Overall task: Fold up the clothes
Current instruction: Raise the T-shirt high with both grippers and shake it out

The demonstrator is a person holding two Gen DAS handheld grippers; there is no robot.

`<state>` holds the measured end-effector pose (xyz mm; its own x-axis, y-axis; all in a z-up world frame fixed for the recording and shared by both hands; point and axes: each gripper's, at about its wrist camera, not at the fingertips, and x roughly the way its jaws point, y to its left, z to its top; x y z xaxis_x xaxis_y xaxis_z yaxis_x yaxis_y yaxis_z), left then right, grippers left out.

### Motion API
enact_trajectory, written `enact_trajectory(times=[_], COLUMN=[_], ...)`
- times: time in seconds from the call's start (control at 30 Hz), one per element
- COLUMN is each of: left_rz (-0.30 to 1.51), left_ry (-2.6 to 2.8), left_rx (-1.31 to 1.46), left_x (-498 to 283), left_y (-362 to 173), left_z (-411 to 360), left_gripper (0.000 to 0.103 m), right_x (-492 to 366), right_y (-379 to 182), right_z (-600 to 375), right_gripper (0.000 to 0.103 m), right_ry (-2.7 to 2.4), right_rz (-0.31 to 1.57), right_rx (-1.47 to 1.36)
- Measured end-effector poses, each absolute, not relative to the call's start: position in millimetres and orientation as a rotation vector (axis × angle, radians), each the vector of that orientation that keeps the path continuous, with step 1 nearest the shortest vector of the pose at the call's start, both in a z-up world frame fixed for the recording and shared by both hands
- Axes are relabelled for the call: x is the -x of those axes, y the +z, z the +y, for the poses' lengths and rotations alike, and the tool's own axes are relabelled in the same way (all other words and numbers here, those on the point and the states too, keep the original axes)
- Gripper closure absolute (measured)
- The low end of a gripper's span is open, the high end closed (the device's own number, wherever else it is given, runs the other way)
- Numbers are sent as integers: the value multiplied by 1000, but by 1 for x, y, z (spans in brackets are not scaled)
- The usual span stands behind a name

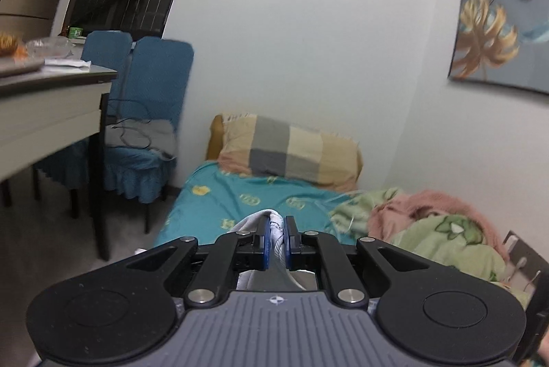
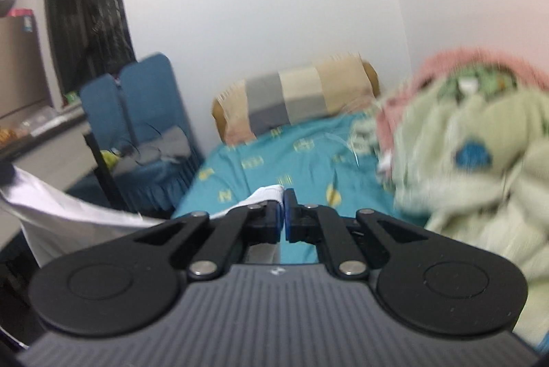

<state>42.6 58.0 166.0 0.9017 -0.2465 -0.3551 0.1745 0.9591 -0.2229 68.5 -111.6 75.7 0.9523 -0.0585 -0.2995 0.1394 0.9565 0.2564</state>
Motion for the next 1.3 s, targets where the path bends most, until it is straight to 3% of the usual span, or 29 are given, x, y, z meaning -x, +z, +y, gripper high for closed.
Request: enact_trajectory(times=[0.2, 0.53, 0.7, 1.17, 1.3], left_rz=[456, 442, 359, 19, -37], left_ry=[-128, -52, -69, -111, -148], left_rx=[41, 53, 105, 199, 220], left_x=[-43, -30, -16, 70, 83], left_y=[240, 276, 315, 506, 533], left_z=[30, 28, 36, 55, 56], left_gripper=[95, 95, 95, 95, 95], right_x=[-70, -46, -39, 32, 44], right_y=[137, 178, 222, 416, 447], right_z=[-127, -138, -142, -133, -133], right_gripper=[98, 98, 98, 98, 98], right_ry=[-3, 114, 116, 130, 116], right_rz=[311, 324, 281, 8, -60], right_rx=[-276, -238, -238, -230, -202])
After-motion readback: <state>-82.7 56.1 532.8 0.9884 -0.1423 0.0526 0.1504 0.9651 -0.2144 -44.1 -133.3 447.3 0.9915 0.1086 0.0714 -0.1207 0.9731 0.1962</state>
